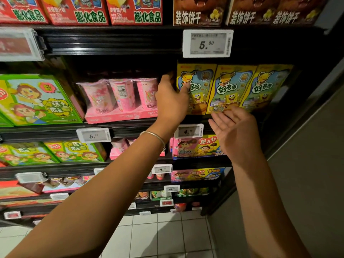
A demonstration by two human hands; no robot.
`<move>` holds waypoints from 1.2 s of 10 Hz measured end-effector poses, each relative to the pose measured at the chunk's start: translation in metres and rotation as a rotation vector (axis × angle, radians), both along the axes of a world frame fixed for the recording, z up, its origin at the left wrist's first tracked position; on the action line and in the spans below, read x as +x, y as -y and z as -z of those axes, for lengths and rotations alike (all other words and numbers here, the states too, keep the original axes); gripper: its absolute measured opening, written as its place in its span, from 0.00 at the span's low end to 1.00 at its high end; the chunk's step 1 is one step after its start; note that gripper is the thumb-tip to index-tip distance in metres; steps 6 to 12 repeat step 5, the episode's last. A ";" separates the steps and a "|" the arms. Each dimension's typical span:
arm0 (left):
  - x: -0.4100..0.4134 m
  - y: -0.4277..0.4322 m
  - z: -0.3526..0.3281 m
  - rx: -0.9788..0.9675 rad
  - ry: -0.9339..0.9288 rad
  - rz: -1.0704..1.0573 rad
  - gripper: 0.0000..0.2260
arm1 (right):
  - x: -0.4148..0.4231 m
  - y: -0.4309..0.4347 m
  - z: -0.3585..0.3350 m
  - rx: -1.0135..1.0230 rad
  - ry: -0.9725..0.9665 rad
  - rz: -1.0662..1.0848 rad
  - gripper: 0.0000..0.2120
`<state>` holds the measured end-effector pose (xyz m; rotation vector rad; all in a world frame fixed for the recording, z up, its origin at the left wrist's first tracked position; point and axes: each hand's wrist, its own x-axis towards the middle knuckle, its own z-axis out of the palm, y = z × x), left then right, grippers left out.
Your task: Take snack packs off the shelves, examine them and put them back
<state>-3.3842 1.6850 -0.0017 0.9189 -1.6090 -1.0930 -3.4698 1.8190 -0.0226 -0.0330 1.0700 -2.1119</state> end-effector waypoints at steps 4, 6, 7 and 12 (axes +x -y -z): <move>0.058 -0.046 0.011 0.052 -0.166 0.117 0.25 | 0.008 -0.008 0.014 0.047 -0.119 -0.082 0.27; 0.101 -0.048 0.020 0.202 -0.241 0.175 0.20 | 0.014 -0.013 0.020 0.089 -0.179 -0.080 0.25; 0.101 -0.048 0.020 0.202 -0.241 0.175 0.20 | 0.014 -0.013 0.020 0.089 -0.179 -0.080 0.25; 0.101 -0.048 0.020 0.202 -0.241 0.175 0.20 | 0.014 -0.013 0.020 0.089 -0.179 -0.080 0.25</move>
